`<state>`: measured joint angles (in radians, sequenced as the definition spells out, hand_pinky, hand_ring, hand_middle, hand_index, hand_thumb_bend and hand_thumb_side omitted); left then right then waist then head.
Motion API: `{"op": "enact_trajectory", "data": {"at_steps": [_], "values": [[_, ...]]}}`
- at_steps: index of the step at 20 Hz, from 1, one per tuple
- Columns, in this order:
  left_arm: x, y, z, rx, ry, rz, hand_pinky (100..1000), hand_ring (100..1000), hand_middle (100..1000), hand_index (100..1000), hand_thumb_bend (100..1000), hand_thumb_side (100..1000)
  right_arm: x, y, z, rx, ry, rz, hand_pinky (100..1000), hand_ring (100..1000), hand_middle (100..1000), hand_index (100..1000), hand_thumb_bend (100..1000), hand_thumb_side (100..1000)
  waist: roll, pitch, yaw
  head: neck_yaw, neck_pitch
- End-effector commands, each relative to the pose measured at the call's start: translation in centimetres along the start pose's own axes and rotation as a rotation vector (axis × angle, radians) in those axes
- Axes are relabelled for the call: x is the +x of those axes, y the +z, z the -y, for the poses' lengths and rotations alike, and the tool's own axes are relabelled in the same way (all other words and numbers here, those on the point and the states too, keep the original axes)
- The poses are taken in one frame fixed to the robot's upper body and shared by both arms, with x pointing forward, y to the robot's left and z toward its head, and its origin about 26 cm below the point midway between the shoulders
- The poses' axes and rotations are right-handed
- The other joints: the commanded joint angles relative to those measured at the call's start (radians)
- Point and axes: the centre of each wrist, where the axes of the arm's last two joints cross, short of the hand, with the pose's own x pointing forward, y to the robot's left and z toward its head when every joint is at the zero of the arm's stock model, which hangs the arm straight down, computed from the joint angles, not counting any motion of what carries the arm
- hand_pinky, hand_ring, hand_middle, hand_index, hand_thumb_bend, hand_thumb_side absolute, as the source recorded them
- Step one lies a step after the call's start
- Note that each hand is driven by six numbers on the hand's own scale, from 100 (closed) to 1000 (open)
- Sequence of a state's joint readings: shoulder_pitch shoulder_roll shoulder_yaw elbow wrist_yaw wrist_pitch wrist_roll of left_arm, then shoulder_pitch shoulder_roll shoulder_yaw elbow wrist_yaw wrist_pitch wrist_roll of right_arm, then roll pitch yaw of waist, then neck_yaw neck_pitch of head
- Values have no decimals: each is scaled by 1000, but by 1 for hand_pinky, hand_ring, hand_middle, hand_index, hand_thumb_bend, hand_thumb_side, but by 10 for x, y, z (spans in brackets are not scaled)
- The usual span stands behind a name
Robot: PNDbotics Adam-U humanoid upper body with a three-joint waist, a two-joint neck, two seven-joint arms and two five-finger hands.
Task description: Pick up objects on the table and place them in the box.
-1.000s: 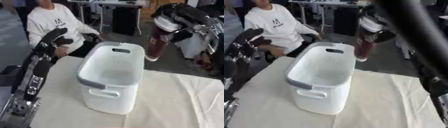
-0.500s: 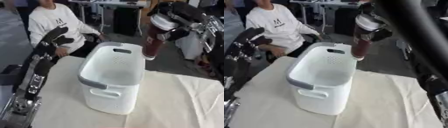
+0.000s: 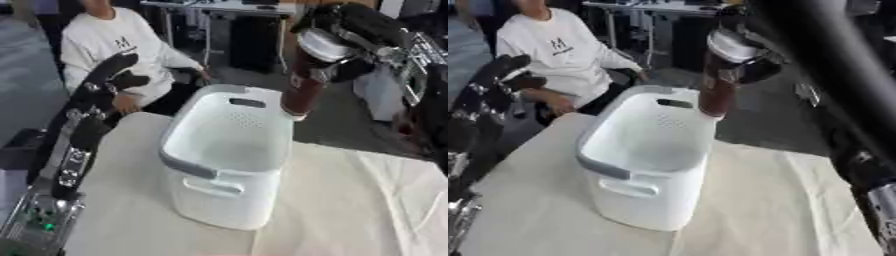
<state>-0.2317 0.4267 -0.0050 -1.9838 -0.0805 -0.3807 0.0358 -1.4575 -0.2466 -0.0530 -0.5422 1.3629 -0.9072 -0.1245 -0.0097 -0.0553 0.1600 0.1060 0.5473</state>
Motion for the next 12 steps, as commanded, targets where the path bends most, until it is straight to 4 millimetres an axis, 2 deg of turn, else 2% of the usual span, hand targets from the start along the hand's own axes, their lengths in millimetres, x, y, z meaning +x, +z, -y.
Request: {"op": "enact_trajectory", "data": {"at_steps": [1,12], "values": [[5,-9,-3,-8,-1,37,1000,785,927,1000,398,1000,1,-13,21,-37,41,27,100,100,100,147,229,297,3,-8,4,2,-8],[7,-13,-1,-12,20,53,1000,785,927,1000,393,1000,18,-36,13,-27,45,82,100,100,100,147,229,306,2,-2,17,6,-2]]}}
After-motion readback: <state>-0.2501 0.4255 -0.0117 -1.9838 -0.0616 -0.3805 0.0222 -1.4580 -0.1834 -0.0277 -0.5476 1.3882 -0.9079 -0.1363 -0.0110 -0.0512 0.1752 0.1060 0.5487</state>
